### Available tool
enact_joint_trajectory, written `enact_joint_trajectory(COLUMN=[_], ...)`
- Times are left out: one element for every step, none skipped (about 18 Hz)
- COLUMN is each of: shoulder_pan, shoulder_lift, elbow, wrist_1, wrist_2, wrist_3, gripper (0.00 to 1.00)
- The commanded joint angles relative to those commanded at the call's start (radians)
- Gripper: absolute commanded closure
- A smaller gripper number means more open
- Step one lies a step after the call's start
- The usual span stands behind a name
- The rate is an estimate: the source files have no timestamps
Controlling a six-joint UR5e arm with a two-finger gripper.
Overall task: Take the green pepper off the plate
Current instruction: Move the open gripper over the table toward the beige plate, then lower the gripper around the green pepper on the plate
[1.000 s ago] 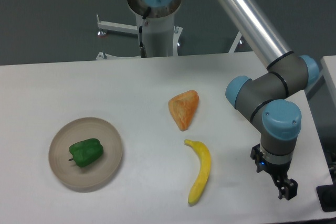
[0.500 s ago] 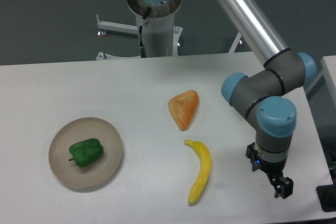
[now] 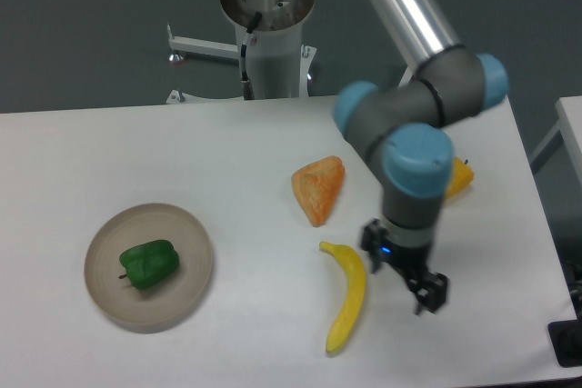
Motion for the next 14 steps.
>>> enact_joint_trajectory(shoulder_pan=[-0.02, -0.037, -0.054, -0.078, -0.101, -0.124, -0.146, -0.164, -0.181, -0.199, -0.218, -0.23, -0.244, -0.252], shoulder_lift=[0.012, 0.028, 0.043, 0.052, 0.06, 0.066, 0.072, 0.077, 0.078, 0.077, 0.077, 0.074, 0.069, 0.066], elbow=[-0.014, -0.035, -0.058, -0.077, -0.087, -0.094, -0.106, -0.12, -0.13, -0.143, -0.155, -0.163, -0.167, -0.17], wrist_1=[-0.002, -0.002, 0.002, 0.003, 0.003, 0.002, 0.003, 0.003, 0.003, 0.005, 0.005, 0.005, 0.005, 0.005], wrist_2=[0.002, 0.0, 0.0, 0.005, 0.011, 0.012, 0.014, 0.014, 0.014, 0.012, 0.014, 0.012, 0.012, 0.012], wrist_3=[-0.026, -0.051, -0.063, -0.065, -0.066, -0.068, -0.068, -0.068, -0.068, -0.068, -0.066, -0.066, -0.068, -0.068], gripper=[0.0, 0.0, 0.0, 0.0, 0.0, 0.0, 0.0, 0.0, 0.0, 0.0, 0.0, 0.0, 0.0, 0.0])
